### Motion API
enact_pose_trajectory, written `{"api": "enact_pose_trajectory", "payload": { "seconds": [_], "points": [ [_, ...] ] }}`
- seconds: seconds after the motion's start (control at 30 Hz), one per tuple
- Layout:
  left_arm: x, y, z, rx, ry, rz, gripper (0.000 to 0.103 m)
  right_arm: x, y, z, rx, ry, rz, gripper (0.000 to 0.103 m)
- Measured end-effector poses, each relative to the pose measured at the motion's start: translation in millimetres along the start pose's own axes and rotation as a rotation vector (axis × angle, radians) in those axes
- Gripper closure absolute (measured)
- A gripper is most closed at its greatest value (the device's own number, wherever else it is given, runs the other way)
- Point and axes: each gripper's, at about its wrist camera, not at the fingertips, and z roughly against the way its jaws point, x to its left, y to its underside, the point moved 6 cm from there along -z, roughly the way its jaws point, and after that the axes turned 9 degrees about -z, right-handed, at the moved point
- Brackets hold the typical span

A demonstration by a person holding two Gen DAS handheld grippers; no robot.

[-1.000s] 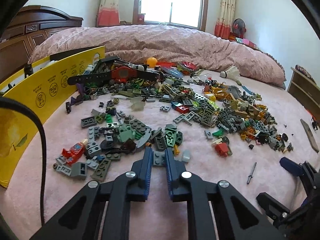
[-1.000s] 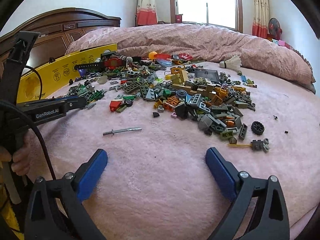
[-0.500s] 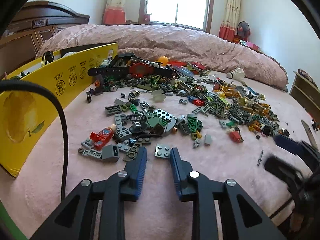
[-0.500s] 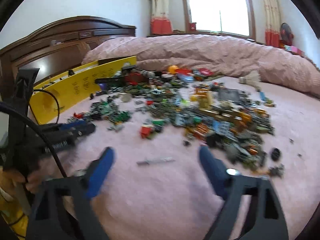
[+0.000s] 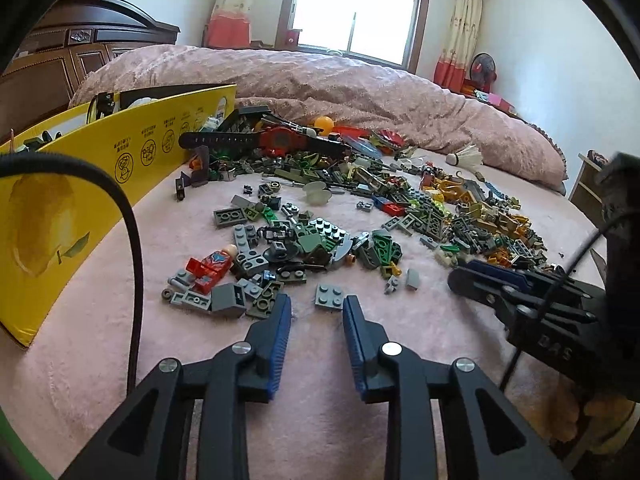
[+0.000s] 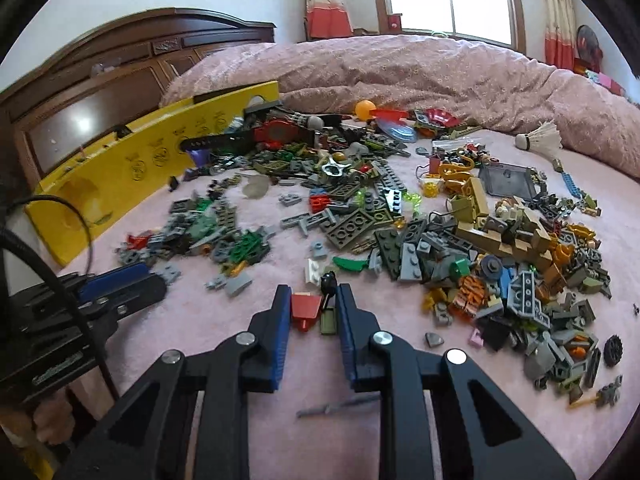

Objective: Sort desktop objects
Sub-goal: 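Grasp a small red brick with the right tool and lift it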

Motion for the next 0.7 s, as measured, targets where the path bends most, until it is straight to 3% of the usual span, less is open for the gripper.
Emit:
{"api": "enact_pose_trajectory", "payload": {
  "seconds": [0.13, 0.2, 0.37, 0.43, 0.5, 0.7],
  "points": [
    [-2, 0, 0, -0.005, 0.014, 0.004, 0.070, 5, 14, 16, 0.033, -0.071, 0.025, 0.080],
    [-3, 1, -1, -0.005, 0.013, 0.000, 0.070, 8, 22, 22, 0.040, -0.058, 0.050, 0.079],
    [-9, 0, -3, -0.010, 0.005, -0.028, 0.068, 14, 33, 33, -0.011, -0.032, 0.064, 0.065],
    [-11, -2, -6, -0.013, 0.004, -0.039, 0.068, 17, 36, 36, -0.023, -0.035, 0.068, 0.053],
    [-13, -3, -10, -0.015, 0.001, -0.050, 0.068, 22, 38, 36, -0.031, -0.029, 0.095, 0.047],
    [-17, -4, -19, -0.026, -0.018, -0.081, 0.068, 21, 41, 30, -0.043, -0.025, 0.093, 0.040]
  ]
}}
